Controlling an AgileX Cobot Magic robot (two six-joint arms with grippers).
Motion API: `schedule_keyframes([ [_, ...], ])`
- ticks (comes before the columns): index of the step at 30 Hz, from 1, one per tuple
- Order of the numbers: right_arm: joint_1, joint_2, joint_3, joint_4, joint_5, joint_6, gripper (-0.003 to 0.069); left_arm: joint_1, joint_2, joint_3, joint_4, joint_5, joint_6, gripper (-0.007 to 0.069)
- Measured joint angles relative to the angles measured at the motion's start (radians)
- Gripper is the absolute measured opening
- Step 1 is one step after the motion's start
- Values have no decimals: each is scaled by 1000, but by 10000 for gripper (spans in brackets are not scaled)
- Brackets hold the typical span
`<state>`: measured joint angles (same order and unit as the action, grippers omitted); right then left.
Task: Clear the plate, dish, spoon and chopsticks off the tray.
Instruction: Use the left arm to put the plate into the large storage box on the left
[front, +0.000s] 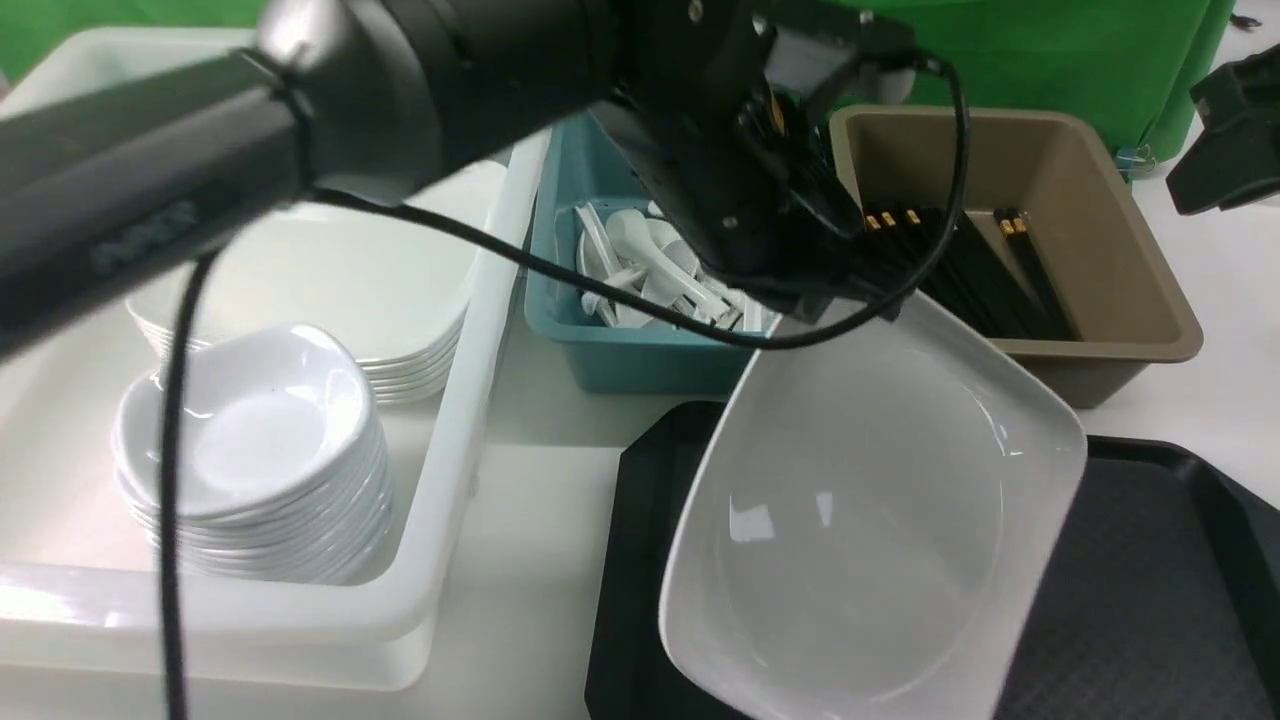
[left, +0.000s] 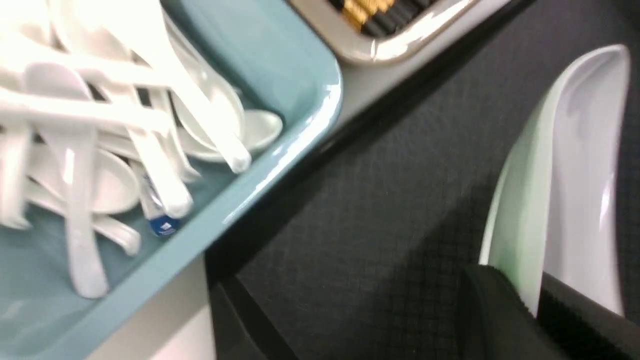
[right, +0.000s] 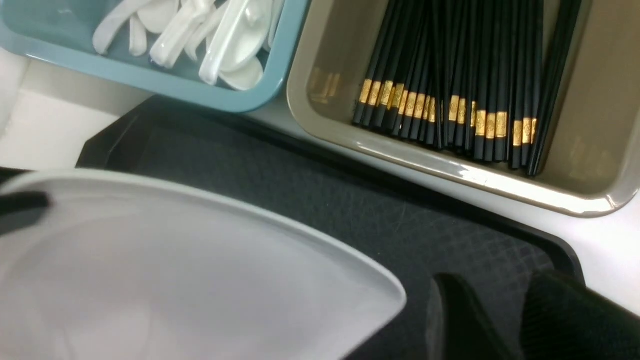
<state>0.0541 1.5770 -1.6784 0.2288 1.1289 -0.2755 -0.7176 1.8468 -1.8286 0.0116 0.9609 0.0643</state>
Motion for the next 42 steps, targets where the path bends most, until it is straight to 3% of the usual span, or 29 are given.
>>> schedule_keyframes([
  [7, 0, 0, 0, 0, 0, 0, 237, 0, -88, 1, 122, 2, -35, 12],
  [16, 0, 0, 0, 0, 0, 2, 237, 4, -123, 1, 169, 3, -83, 13],
  [20, 0, 0, 0, 1, 0, 2, 237, 53, -141, -17, 169, 14, -122, 17],
  [23, 0, 0, 0, 1, 0, 0, 237, 162, -174, -50, 93, 16, -129, 17],
  [34, 0, 0, 0, 1, 0, 0, 237, 796, -305, -61, -341, 3, -64, 20],
  [36, 0, 0, 0, 1, 0, 0, 237, 955, -306, -32, -452, -14, -23, 22],
  [37, 0, 0, 0, 1, 0, 0, 237, 967, -306, -32, -462, -17, -20, 22],
  [40, 0, 0, 0, 1, 0, 0, 237, 1130, -309, 87, -617, -86, 29, 22],
  [42, 0, 0, 0, 1, 0, 0, 237, 1170, -309, 187, -701, -156, 66, 22],
])
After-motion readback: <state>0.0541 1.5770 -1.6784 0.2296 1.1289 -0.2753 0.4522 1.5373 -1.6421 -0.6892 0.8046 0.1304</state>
